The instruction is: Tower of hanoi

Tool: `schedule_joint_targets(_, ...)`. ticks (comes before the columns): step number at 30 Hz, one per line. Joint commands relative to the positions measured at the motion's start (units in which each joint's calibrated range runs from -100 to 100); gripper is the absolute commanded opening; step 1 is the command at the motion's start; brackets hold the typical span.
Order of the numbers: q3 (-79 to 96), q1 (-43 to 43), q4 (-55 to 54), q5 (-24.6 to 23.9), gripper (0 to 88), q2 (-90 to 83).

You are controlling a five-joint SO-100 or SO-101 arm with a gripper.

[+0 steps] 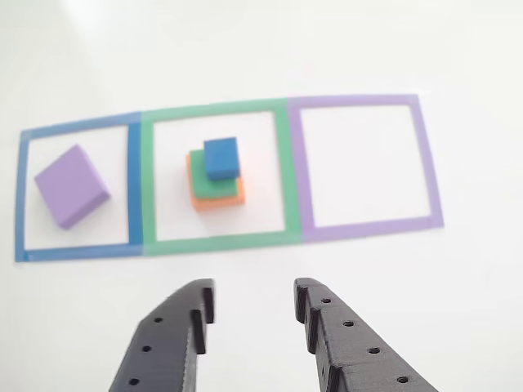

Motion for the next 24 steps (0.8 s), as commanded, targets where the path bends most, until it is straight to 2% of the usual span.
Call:
schedule_joint_targets(1,8.56,1.08,-7.58,0.00,16.7,-3.36)
schedule_joint_targets(10,34.64,0.77,-30.48,0.00,25.2,-10.09)
schedule_joint_targets(19,63.35,0.32,-68.77,0.00,28.0,-10.97)
schedule_joint_targets(24,72.53,-0.14,-83.90,0.00,28.2,-6.96)
